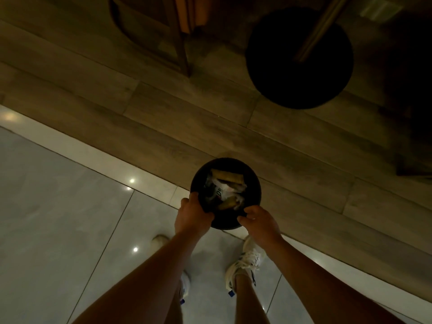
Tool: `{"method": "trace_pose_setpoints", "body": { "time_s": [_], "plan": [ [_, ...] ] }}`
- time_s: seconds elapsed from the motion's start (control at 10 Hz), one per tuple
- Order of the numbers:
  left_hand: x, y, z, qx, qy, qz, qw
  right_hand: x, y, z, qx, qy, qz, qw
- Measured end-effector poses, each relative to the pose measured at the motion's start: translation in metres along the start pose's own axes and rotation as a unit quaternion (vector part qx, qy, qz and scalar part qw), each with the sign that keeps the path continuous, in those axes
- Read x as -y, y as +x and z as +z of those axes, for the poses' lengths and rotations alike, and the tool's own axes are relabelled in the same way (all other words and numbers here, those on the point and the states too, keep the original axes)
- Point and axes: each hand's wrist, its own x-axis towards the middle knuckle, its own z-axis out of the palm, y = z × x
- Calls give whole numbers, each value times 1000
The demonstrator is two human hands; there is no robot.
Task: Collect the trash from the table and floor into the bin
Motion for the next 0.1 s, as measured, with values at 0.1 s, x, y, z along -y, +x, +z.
{"method": "trace_pose_setpoints", "body": {
  "time_s": [0.1],
  "plan": [
    [11,-22,-11,-15,7,21,1000,9,-18,1,-4,-11,1,1000]
  ]
}}
